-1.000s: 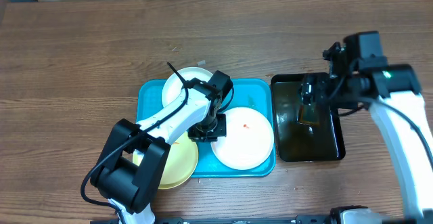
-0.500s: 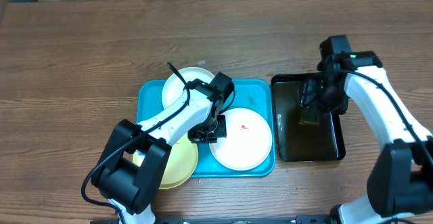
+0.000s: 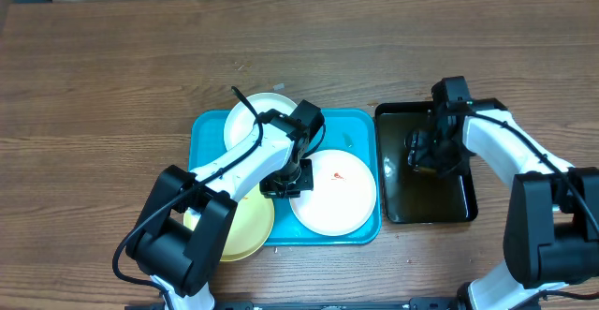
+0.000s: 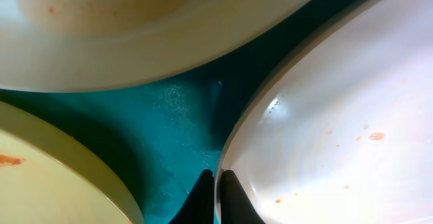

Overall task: Clean dirty plates on tray and stack at the side
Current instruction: 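Reach the right gripper into the black tray toward the sponge, then grasp the green-yellow sponge with the right gripper and lift it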

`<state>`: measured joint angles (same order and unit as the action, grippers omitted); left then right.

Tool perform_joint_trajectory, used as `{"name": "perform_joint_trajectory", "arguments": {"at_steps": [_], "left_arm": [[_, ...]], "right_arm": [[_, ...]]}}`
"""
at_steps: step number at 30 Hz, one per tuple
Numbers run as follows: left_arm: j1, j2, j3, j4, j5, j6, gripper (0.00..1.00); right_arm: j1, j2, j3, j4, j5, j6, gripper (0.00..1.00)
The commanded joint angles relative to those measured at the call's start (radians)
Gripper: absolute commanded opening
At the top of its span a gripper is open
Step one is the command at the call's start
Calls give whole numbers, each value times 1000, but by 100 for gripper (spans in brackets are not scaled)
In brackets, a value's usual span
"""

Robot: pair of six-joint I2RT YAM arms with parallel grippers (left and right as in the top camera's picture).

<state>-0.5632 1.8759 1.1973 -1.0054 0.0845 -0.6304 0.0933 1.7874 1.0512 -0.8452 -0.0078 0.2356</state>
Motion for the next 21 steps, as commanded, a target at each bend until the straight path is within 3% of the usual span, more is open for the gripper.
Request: {"name": "perform_joint_trajectory", "arguments": {"at_steps": [1, 3, 5, 8, 10, 11, 14, 21], "left_arm": [[-2, 9, -13, 1, -50, -21, 4], [-2, 9, -13, 1, -50, -21, 4], [-2, 9, -13, 1, -50, -21, 4], [-2, 9, -13, 1, -50, -21, 4], [-2, 9, -13, 2, -50, -21, 4], [-2, 9, -13, 4, -50, -21, 4], [-2, 9, -13, 8, -50, -21, 5], [-2, 9, -13, 8, -50, -21, 5]], "right_arm": [[3, -2, -31, 27, 6, 6, 67], [3, -2, -31, 27, 6, 6, 43], [3, -2, -31, 19, 5, 7, 5], [3, -2, -29, -10, 3, 9, 4], [3, -2, -19, -33, 3, 9, 61], [3, -2, -10, -44, 3, 8, 75], [3, -2, 25, -67, 3, 7, 82], [3, -2, 40, 12, 7, 1, 84]]}}
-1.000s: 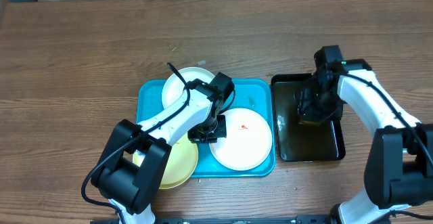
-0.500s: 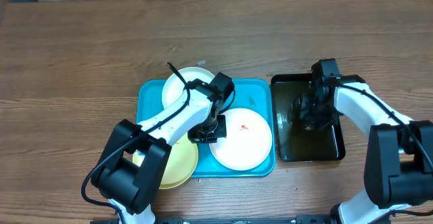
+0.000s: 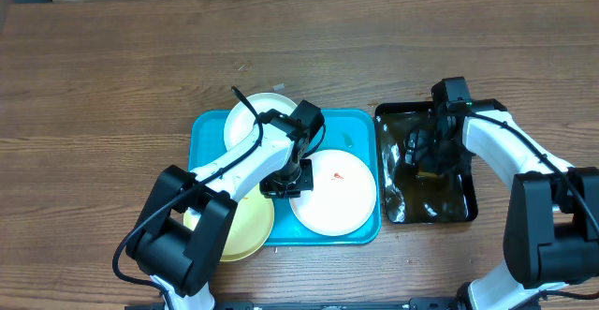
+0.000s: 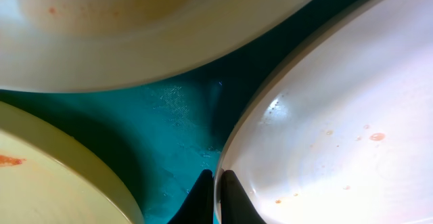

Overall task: Clean dirty plates on tray and stack at the side
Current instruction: 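Grasp the green-yellow sponge with the right gripper and lift it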

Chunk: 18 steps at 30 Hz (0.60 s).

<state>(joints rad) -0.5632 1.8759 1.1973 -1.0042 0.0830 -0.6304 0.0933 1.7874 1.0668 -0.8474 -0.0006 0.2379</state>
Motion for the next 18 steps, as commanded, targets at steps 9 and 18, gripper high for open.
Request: {"name": "perform_joint_trajectory", "arguments": {"at_steps": [9, 18], "left_arm": [[-2, 9, -13, 8, -49, -21, 6], [-2, 9, -13, 11, -49, -21, 9]], "right_arm": [[3, -2, -3, 42, 0, -2, 35], [3, -2, -6, 95, 0, -2, 72]]}}
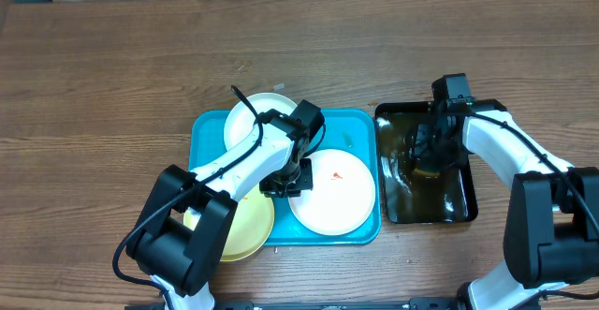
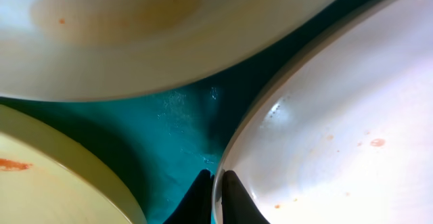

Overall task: Clean dirty plates on tray and stack at the side
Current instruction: 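Grasp the green-yellow sponge with the right gripper and lift it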

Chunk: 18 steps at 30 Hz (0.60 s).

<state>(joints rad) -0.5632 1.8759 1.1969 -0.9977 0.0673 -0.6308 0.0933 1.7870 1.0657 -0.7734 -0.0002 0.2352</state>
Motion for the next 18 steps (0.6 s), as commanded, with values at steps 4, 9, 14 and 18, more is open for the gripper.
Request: {"name": "perform_joint_trajectory", "arguments": {"at_steps": [4, 9, 14, 18], "left_arm": [[-2, 9, -13, 4, -33, -21, 9], [-2, 9, -13, 4, -33, -21, 9], [-2, 9, -13, 4, -33, -21, 9], [-2, 9, -13, 4, -33, -21, 10]], "right_arm": [[3, -2, -5, 75, 0, 1, 73], [3, -2, -5, 93, 0, 1, 4], [3, -2, -5, 105, 0, 1, 61], [3, -2, -5, 130, 0, 2, 67]]}}
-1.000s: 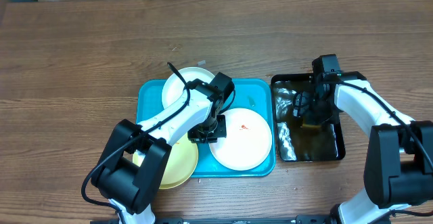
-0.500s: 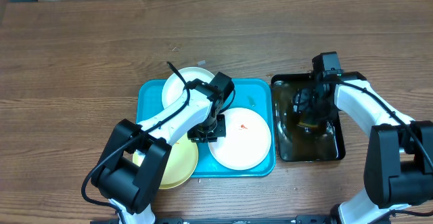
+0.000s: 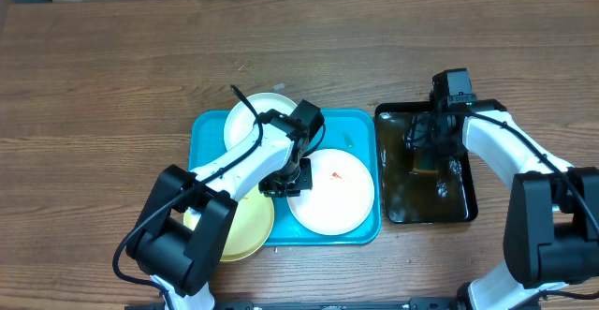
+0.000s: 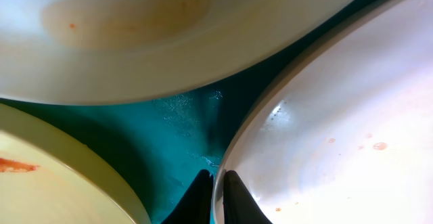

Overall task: Clean dirty plates on tray and stack at the side
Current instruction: 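Grasp the green-yellow sponge with the right gripper and lift it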

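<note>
A blue tray (image 3: 360,123) holds three dirty plates: a white plate (image 3: 337,198) with red specks at the right, a cream plate (image 3: 253,118) at the back, and a yellow plate (image 3: 248,224) at the front left. My left gripper (image 3: 284,181) is shut on the white plate's left rim. In the left wrist view its fingers (image 4: 218,176) pinch that rim, with the white plate (image 4: 338,129) on the right, the stained cream plate (image 4: 169,34) above and the yellow plate (image 4: 47,183) at the lower left. My right gripper (image 3: 423,146) is down in the black basin; its jaws are hidden.
The black basin (image 3: 449,202) of dark, rippled water stands right of the tray, with a small brownish thing (image 3: 423,167) under the right gripper. A small dark scrap (image 3: 241,66) lies on the wooden table behind the tray.
My right gripper has shifted slightly toward the back of the basin and the water's ripples have changed. The left gripper still pinches the white plate's rim, and its view has shifted a little.
Throughout, my left gripper stayed shut on the white plate's left rim in the tray. The right gripper stayed low in the basin, shifting a little from moment to moment, with the water more disturbed each time. All three plates remain in the tray.
</note>
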`<state>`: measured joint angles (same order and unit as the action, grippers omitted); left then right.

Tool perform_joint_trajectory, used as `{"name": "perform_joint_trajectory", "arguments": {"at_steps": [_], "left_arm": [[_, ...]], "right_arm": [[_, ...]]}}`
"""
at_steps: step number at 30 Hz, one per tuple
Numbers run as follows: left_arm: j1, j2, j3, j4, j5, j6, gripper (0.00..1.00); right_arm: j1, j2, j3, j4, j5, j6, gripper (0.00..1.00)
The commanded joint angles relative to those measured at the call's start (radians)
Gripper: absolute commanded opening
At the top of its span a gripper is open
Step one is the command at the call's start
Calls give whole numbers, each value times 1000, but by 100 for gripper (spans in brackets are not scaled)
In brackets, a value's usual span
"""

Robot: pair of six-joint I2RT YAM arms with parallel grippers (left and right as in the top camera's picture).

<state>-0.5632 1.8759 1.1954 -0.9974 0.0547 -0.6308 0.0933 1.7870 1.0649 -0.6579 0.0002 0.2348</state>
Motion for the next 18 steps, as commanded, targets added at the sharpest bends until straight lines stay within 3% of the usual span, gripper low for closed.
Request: {"name": "perform_joint_trajectory", "arguments": {"at_steps": [1, 13, 14, 15, 16, 17, 18], "left_arm": [[-2, 9, -11, 3, -20, -21, 10], [-2, 9, -11, 3, -20, -21, 10], [-2, 9, -11, 3, -20, -21, 10], [-2, 9, -11, 4, -20, -21, 10], [-2, 9, -11, 4, -20, -21, 11], [-2, 9, -11, 4, -20, -21, 11], [-2, 9, -11, 4, -20, -21, 11]], "right_arm": [[3, -2, -5, 25, -1, 2, 67], [3, -2, -9, 23, -1, 2, 62], [3, -2, -12, 25, -1, 2, 57], [3, -2, -14, 26, -1, 2, 40], [3, -2, -16, 26, -1, 2, 14], [3, -2, -17, 26, -1, 2, 4], [3, -2, -17, 26, -1, 2, 4]]}}
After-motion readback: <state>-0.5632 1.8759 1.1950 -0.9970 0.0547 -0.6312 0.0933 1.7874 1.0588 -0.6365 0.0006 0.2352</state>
